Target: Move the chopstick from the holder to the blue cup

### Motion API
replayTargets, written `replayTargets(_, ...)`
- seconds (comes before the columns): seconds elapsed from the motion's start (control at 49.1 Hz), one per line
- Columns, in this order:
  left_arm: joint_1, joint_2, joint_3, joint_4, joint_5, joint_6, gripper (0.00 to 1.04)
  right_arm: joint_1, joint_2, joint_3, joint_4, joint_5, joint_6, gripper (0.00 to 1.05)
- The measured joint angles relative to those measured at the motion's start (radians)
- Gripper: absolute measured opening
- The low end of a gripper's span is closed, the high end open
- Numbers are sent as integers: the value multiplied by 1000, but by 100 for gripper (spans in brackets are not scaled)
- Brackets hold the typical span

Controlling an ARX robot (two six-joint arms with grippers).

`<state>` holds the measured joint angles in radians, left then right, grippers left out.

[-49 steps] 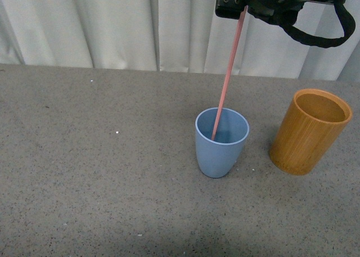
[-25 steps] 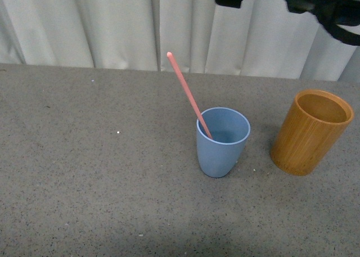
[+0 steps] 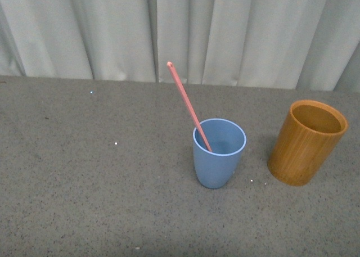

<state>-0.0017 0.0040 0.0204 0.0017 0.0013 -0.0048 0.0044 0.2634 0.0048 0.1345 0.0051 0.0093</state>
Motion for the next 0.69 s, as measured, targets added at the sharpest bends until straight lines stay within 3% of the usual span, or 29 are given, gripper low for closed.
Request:
replayTargets(0.081, 0, 0, 0, 0, -1, 0, 98, 0, -183, 0, -101, -7, -3, 1)
replayTargets(0.53, 0, -1, 0, -1, -2, 0, 98, -2, -259, 0, -133, -7, -6, 1)
replayTargets(0.693, 0, -1, 0, -1, -1, 0, 98, -2, -259, 0, -133, -6, -8, 21)
